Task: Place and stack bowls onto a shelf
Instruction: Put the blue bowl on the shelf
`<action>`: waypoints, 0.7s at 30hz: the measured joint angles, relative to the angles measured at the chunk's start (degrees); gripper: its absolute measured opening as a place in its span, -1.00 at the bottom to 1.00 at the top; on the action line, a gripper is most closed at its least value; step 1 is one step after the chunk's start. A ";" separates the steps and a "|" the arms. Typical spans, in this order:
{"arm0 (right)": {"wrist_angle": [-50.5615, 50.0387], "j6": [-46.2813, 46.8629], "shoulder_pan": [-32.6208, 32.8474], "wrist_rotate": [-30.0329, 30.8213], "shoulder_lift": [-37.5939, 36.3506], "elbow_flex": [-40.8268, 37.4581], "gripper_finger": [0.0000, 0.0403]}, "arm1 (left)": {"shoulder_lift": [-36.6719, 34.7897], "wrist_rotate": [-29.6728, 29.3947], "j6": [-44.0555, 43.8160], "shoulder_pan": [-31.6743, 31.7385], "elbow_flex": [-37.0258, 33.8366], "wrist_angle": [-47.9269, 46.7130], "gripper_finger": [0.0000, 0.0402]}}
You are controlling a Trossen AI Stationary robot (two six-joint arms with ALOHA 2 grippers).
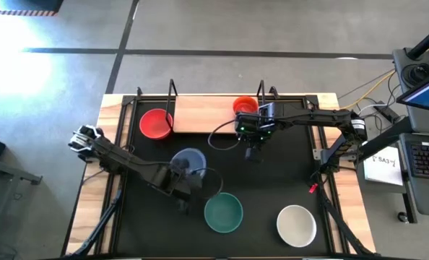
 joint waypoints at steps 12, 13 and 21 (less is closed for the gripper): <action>-4.06 3.43 0.00 0.10 -2.21 -0.07 -0.46 | 0.21 -10.23 18.71 15.15 -1.07 10.21 -1.00; -4.14 3.48 0.00 0.10 -2.59 -0.07 -0.46 | 0.21 -10.23 19.81 16.66 -1.90 11.43 -1.00; -4.07 3.44 0.00 1.52 -4.93 -0.07 -0.46 | 0.21 -9.74 25.34 27.14 -4.48 16.82 -1.00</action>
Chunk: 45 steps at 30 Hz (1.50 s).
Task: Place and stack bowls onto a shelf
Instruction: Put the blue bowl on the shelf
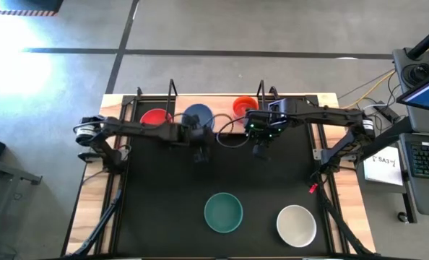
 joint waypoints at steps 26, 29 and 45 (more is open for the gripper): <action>0.16 -0.12 -0.02 0.02 -0.58 0.00 -0.46 | 0.02 5.60 -2.15 11.68 -2.48 9.67 -1.00; 0.46 -0.12 -0.02 0.02 -0.58 0.00 -0.46 | 0.02 5.57 -1.70 11.66 -3.51 11.91 -0.96; 0.56 -0.10 -0.02 0.02 -0.58 0.00 -0.46 | 0.04 2.53 0.89 11.88 -5.63 14.23 -0.68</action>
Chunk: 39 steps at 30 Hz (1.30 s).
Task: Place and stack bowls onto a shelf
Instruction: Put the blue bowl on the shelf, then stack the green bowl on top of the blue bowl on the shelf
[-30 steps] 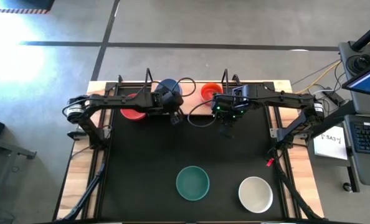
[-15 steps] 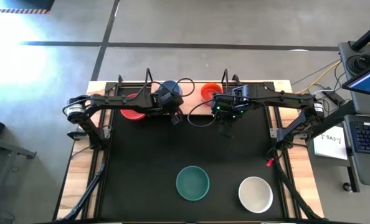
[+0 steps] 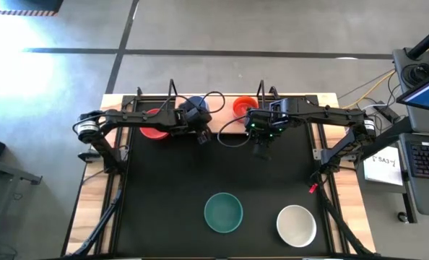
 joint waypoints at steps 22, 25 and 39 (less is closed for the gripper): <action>-0.04 0.04 0.00 0.00 0.00 0.02 -0.46 | 0.00 1.78 -0.89 -0.09 0.57 -0.09 -0.12; -0.04 0.04 0.01 -0.01 0.00 0.02 -0.46 | -0.02 4.82 -2.01 -0.15 0.57 -0.31 -0.12; -0.36 0.06 0.02 -0.02 0.00 0.02 -0.46 | -4.56 6.58 -1.82 -0.88 3.87 -1.61 -0.12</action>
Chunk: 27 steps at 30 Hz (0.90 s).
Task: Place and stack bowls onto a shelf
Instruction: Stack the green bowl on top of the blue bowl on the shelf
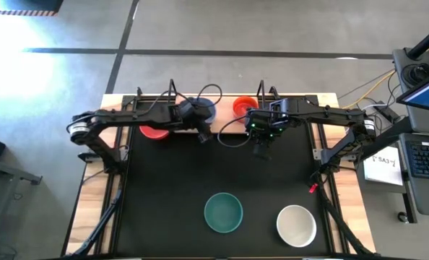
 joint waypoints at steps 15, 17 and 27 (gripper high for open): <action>-4.20 10.14 2.88 -0.20 -0.09 -0.39 -0.46 | -2.30 13.07 -7.75 -20.19 3.04 -6.20 -0.11; -4.60 11.92 4.11 -0.23 -0.13 -0.49 -0.46 | -1.92 12.90 -10.22 -23.32 3.02 -6.38 -0.11; -5.27 21.06 12.52 -0.13 -0.31 -0.57 -0.46 | 6.35 2.53 -22.39 -32.90 3.05 -5.08 -0.11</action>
